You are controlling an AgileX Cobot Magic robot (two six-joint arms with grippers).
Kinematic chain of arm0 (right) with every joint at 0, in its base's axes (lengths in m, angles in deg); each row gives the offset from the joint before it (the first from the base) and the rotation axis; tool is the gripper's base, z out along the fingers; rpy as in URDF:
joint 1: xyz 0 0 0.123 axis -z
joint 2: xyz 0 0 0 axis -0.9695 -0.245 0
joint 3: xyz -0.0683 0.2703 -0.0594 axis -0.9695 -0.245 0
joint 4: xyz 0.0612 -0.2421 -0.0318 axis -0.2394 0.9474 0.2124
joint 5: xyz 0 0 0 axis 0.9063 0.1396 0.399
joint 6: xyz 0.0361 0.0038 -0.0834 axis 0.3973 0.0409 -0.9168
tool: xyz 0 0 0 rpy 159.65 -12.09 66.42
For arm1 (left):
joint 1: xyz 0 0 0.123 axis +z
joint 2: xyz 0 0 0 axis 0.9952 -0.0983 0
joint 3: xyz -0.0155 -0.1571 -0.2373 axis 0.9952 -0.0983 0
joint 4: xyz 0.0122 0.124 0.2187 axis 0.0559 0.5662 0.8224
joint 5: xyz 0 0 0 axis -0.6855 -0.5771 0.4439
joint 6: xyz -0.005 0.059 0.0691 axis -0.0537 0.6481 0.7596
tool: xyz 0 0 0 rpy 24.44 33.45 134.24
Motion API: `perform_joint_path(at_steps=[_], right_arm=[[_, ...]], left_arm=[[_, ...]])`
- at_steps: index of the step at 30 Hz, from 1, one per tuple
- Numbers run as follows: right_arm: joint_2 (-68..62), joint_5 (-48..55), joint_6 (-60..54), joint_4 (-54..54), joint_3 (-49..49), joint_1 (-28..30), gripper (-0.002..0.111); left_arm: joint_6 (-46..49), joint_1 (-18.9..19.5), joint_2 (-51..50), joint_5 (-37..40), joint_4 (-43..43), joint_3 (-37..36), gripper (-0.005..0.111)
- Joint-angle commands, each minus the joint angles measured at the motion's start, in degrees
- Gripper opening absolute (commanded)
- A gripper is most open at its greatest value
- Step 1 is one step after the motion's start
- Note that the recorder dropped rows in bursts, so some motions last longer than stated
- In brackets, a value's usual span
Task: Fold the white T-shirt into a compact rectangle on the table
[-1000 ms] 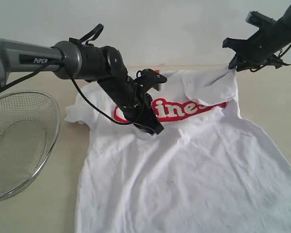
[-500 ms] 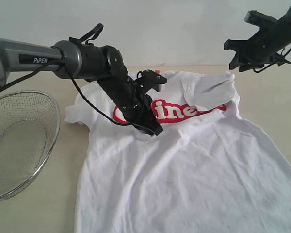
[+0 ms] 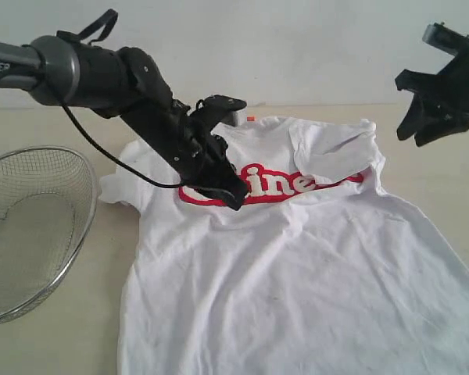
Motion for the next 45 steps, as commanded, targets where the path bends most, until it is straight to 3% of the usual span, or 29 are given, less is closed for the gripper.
perform_joint_path(at_steps=[1,3,7,13,20,31,45], right_arm=[[12.64,-6.80,-2.19,-0.36,-19.29,-0.12,0.025],[20.69,-6.18,-6.77,-1.14,-29.49,-1.23,0.002],[29.57,-7.75,-5.13,2.47,-42.27,-1.73,0.000],[30.32,-16.08,-0.79,6.23,-56.16,-4.50,0.000],[30.32,-20.73,1.54,8.54,-58.58,-9.78,0.000],[24.90,-20.10,4.89,13.52,-58.71,-9.78,0.000],[23.04,-12.71,10.68,20.78,-58.82,-9.78,0.000]], left_arm=[[3.86,-0.14,4.45,5.46,-8.54,-0.49,0.005],[3.86,-0.35,8.88,6.51,-9.33,-2.36,0.005],[2.19,-0.61,18.28,6.03,-10.22,-11.71,0.005],[2.33,-1.02,28.06,2.08,-13.67,-25.45,0.005],[2.12,-1.02,33.62,1.96,-13.89,-29.75,0.005],[1.68,-1.02,40.11,2.31,-16.32,-30.34,0.005],[1.55,-1.02,40.37,2.05,-16.21,-30.34,0.005]])
